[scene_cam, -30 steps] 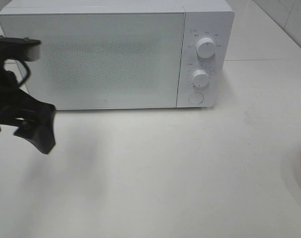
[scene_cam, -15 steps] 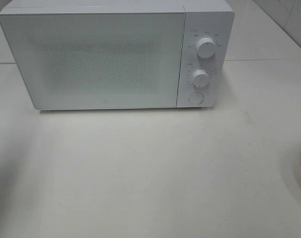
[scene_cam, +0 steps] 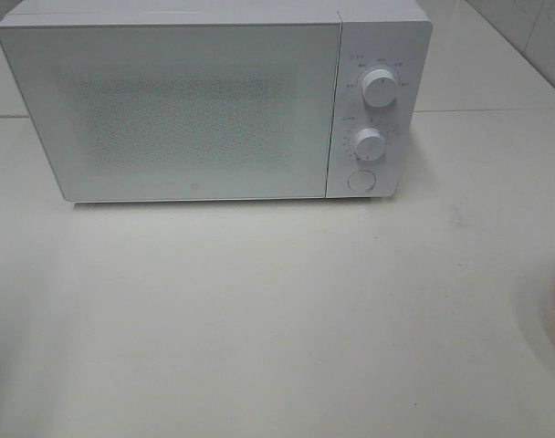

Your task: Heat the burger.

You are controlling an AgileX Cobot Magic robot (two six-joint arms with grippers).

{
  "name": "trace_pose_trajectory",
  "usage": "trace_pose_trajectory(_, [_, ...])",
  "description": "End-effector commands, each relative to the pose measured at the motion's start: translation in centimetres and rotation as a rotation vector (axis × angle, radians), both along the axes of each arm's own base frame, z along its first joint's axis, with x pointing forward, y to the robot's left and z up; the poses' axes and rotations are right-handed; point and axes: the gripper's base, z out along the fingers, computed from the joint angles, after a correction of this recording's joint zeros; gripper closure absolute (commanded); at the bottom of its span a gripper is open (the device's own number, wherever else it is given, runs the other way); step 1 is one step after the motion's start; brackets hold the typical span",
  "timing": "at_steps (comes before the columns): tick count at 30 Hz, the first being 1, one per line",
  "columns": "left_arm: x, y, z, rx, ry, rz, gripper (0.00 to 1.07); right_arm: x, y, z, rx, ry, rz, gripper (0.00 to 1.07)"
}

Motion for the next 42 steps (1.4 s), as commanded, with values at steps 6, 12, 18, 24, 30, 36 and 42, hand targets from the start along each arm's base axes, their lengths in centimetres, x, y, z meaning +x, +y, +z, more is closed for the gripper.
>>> trace_pose_trajectory(6, [-2.8,0.0,1.0,0.001,-0.179,0.015,0.09,-0.3,0.0,0.0,-0.004,-0.038,-0.005,0.32])
trace_pose_trajectory(12, [-4.4,0.1,1.6,0.013,-0.287,0.016,0.09,-0.3,0.0,0.0,-0.004,-0.038,-0.005,0.32])
trace_pose_trajectory(18, [-5.4,0.1,1.9,0.018,-0.352,0.012,0.09,-0.3,0.0,0.0,-0.004,-0.038,-0.005,0.32])
trace_pose_trajectory(24, [-6.5,0.1,2.2,0.020,-0.423,0.012,0.09,-0.3,0.0,0.0,-0.004,-0.038,-0.005,0.32])
trace_pose_trajectory(30, [-8.8,0.1,2.4,0.028,-0.573,0.013,0.09,-0.3,0.0,0.0,-0.004,-0.038,-0.005,0.32])
trace_pose_trajectory(36, [-10.8,0.1,2.4,0.036,-0.699,0.016,0.09,-0.3,0.0,0.0,-0.004,-0.038,-0.005,0.32])
trace_pose_trajectory(42, [-10.7,0.1,2.4,0.035,-0.692,0.016,0.09,-0.3,0.0,0.0,0.001,-0.038,-0.007,0.32])
